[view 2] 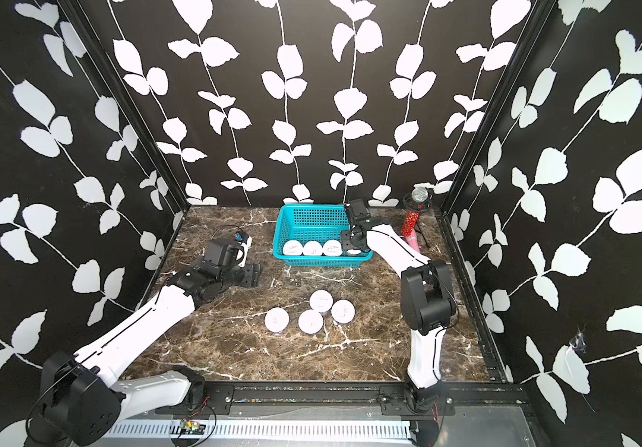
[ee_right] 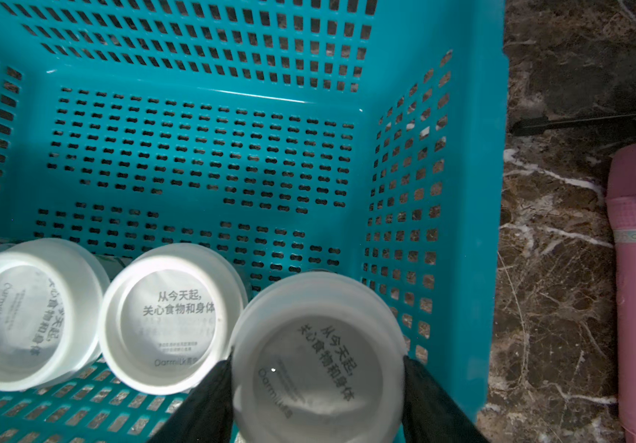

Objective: Put the yogurt in the basket
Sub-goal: Place the yogurt in the basket.

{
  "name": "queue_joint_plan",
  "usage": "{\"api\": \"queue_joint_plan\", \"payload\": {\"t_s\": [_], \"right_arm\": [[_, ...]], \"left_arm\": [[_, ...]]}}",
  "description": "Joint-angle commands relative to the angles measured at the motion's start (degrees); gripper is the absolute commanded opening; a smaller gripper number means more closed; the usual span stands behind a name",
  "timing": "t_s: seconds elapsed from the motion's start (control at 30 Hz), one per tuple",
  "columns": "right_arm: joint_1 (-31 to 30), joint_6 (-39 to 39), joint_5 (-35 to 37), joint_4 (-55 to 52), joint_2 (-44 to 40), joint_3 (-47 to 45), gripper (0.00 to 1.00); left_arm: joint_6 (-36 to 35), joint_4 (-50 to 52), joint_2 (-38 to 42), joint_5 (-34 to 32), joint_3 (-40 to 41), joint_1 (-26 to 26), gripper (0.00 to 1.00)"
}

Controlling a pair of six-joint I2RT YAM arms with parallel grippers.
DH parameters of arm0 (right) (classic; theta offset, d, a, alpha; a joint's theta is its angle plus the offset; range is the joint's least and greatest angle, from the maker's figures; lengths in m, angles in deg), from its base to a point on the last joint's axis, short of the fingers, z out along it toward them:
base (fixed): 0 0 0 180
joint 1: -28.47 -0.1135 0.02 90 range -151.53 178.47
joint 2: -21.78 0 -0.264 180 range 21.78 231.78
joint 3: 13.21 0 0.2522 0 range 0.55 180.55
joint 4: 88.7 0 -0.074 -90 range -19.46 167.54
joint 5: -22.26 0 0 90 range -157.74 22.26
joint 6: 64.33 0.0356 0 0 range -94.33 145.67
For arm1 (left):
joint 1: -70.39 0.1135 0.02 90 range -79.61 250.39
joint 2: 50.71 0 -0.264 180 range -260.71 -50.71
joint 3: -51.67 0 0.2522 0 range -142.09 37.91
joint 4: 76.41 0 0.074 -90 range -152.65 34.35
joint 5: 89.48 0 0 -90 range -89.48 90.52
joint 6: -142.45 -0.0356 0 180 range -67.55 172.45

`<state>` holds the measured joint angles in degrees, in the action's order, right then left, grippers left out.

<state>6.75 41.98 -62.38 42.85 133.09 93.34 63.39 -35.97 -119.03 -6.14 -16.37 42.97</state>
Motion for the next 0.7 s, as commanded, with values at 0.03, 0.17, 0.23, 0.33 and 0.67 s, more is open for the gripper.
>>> {"api": "queue_joint_plan", "payload": {"t_s": [0.03, 0.17, 0.23, 0.33, 0.67], "right_arm": [[0.4, 0.6, 0.4, -0.9, 1.6, 3.3, 0.65], [0.5, 0.6, 0.8, -2.2, 2.8, 4.5, 0.65], [0.5, 0.6, 1.1, -2.3, 3.1, 4.5, 0.65], [0.6, 0.6, 1.1, -2.6, 3.8, 4.8, 0.65], [0.6, 0.8, 1.0, -3.4, 5.5, 5.2, 0.67]], "left_arm": [[-0.4, 0.3, 1.2, -0.3, 0.1, 0.3, 0.74], [-0.5, 0.3, 1.1, -0.4, 0.1, 0.3, 0.74], [-0.5, 0.2, 1.1, -0.4, 0.1, 0.4, 0.74], [-0.5, 0.2, 1.0, -0.5, 0.1, 0.3, 0.74], [-0.6, 0.3, 1.0, -0.7, 0.1, 0.4, 0.74]]}}
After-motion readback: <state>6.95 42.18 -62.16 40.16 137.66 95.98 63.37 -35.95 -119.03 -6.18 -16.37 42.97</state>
